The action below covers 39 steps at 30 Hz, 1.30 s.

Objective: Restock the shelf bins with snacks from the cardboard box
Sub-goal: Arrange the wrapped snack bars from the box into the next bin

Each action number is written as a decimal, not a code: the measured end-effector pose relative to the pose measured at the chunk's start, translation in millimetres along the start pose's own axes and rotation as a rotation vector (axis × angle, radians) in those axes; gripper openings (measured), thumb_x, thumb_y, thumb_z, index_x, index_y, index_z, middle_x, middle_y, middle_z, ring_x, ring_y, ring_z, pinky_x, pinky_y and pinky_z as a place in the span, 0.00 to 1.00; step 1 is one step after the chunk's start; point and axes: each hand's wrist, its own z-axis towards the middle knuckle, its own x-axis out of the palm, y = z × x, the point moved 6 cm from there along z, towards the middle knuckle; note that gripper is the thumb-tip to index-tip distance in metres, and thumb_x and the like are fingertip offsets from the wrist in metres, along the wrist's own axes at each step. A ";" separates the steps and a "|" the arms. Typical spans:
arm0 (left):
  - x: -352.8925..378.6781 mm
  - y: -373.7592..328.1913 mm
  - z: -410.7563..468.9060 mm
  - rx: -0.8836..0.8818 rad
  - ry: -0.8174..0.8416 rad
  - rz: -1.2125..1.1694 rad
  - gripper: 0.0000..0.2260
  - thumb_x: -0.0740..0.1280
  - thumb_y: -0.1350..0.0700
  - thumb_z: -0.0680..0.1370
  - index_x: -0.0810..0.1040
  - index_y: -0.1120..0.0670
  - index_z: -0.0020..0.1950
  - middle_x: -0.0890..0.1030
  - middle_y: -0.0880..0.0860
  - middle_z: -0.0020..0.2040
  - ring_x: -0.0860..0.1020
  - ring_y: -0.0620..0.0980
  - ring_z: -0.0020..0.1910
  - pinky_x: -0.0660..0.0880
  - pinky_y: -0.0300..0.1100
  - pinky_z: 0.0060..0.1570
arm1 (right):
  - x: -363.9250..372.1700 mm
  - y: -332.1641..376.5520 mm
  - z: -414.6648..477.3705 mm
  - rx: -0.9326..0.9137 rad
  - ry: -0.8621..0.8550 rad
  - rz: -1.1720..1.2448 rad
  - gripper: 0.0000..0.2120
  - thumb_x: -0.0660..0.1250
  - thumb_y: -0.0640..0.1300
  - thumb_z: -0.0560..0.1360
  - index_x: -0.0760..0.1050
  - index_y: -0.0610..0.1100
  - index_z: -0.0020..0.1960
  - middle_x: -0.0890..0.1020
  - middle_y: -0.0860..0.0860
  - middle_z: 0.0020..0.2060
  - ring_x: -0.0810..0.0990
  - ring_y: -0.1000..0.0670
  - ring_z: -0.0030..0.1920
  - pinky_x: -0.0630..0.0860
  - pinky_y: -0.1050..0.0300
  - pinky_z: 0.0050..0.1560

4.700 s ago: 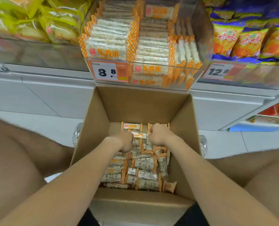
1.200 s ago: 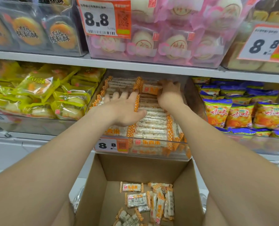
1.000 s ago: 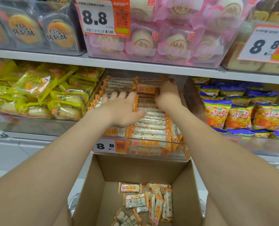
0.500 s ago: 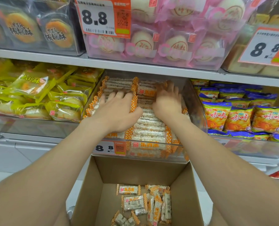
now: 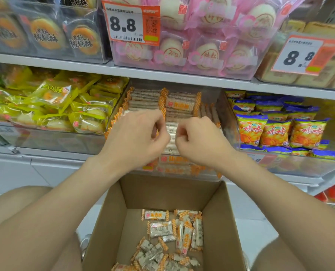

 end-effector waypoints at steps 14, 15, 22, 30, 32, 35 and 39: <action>206.4 59.7 -171.5 -0.351 1.310 0.184 0.19 0.60 0.61 0.82 0.78 0.53 0.71 0.79 0.56 0.67 0.78 0.58 0.64 0.79 0.53 0.62 | 191.7 -73.5 -122.7 0.272 0.896 -0.011 0.17 0.60 0.43 0.78 0.80 0.38 0.62 0.83 0.41 0.57 0.82 0.38 0.58 0.82 0.39 0.58; 220.0 65.4 -181.6 -0.382 1.284 0.164 0.20 0.60 0.62 0.81 0.77 0.54 0.72 0.78 0.57 0.68 0.78 0.58 0.64 0.79 0.53 0.62 | 203.3 -82.7 -124.2 0.342 0.867 0.044 0.18 0.60 0.41 0.79 0.79 0.36 0.64 0.83 0.40 0.59 0.82 0.38 0.59 0.81 0.39 0.60; 298.1 86.9 -247.6 -0.525 1.305 0.052 0.25 0.64 0.64 0.82 0.66 0.57 0.80 0.70 0.59 0.76 0.75 0.59 0.69 0.76 0.51 0.67 | 298.0 -123.5 -174.6 0.798 0.756 0.271 0.16 0.61 0.39 0.82 0.74 0.39 0.69 0.77 0.39 0.65 0.76 0.37 0.68 0.76 0.52 0.61; 345.3 127.4 -268.8 -0.659 1.108 0.086 0.41 0.76 0.53 0.78 0.56 0.54 0.84 0.51 0.53 0.86 0.55 0.57 0.83 0.59 0.57 0.79 | 361.8 -138.6 -193.4 0.783 0.777 0.189 0.33 0.61 0.34 0.80 0.55 0.46 0.82 0.68 0.40 0.76 0.69 0.35 0.73 0.71 0.44 0.69; 351.7 131.8 -265.9 -0.691 1.097 0.061 0.44 0.77 0.57 0.77 0.53 0.54 0.85 0.48 0.51 0.86 0.53 0.56 0.84 0.58 0.59 0.79 | 365.3 -136.8 -191.9 0.693 0.814 0.068 0.35 0.65 0.35 0.78 0.57 0.47 0.82 0.59 0.44 0.82 0.61 0.37 0.79 0.63 0.42 0.76; 361.3 135.5 -265.8 -0.745 1.151 -0.012 0.43 0.69 0.65 0.79 0.47 0.51 0.86 0.45 0.50 0.87 0.49 0.57 0.85 0.51 0.63 0.80 | 372.0 -135.4 -192.1 0.635 0.804 0.005 0.26 0.67 0.37 0.79 0.68 0.46 0.75 0.63 0.45 0.79 0.66 0.40 0.77 0.66 0.45 0.74; 372.7 145.4 -275.5 -0.731 1.164 0.091 0.39 0.71 0.58 0.80 0.53 0.49 0.85 0.59 0.53 0.79 0.59 0.62 0.75 0.62 0.58 0.69 | 371.3 -139.3 -189.8 0.788 0.541 0.288 0.12 0.68 0.41 0.79 0.81 0.45 0.62 0.75 0.45 0.66 0.78 0.43 0.63 0.74 0.55 0.65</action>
